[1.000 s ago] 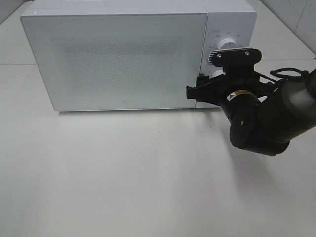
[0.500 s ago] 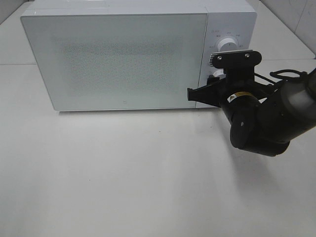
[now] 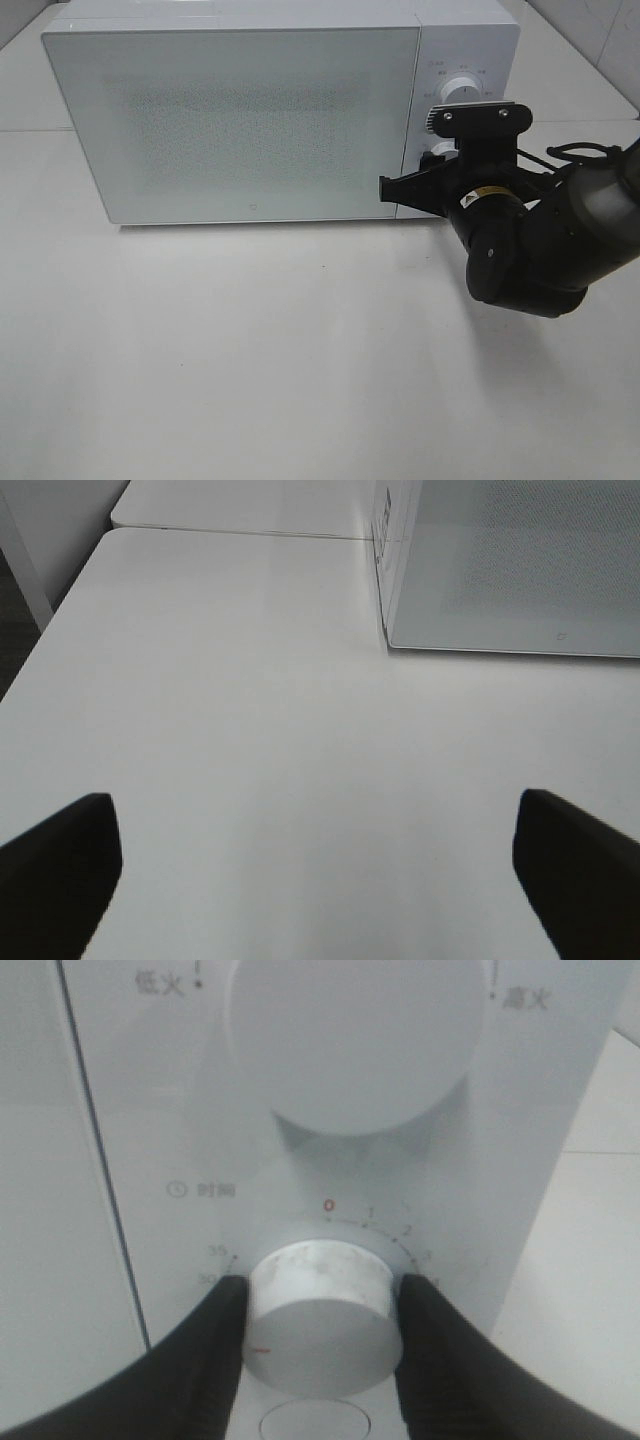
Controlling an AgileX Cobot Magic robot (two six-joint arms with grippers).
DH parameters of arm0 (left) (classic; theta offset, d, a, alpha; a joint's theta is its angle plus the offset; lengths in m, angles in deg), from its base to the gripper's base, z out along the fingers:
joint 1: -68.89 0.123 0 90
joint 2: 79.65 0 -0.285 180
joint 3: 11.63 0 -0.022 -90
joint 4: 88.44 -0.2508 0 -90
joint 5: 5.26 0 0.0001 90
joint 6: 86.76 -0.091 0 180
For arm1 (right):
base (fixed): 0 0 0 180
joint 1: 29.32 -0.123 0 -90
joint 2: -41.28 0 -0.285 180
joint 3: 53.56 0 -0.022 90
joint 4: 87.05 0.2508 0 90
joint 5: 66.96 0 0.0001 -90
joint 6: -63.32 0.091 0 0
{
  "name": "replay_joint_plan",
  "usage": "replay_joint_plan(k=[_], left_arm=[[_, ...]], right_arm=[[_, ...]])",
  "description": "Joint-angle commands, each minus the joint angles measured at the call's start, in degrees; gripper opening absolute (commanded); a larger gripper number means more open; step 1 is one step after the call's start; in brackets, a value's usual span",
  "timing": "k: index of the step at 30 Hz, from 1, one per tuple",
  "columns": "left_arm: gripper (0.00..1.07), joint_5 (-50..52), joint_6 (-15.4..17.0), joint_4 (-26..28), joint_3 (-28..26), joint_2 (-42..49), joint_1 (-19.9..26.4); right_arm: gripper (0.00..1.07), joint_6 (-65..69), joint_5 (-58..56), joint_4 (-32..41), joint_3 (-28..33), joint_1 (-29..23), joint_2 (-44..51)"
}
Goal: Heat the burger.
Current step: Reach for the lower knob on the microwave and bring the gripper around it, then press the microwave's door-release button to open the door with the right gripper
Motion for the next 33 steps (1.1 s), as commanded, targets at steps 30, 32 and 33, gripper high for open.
replay_joint_plan(k=[30,32,33], left_arm=[[1.01,0.34,0.00,0.29,0.06,1.55,-0.06],[1.01,0.34,0.00,0.29,0.06,1.55,-0.06],[1.01,0.34,0.00,0.29,0.06,1.55,-0.06]], right_arm=[[0.02,88.18,15.01,-11.75,-0.80,0.23,0.11],[0.03,88.06,14.67,-11.80,-0.80,0.23,0.11],[0.05,88.06,13.64,-11.86,-0.80,0.23,0.11]])
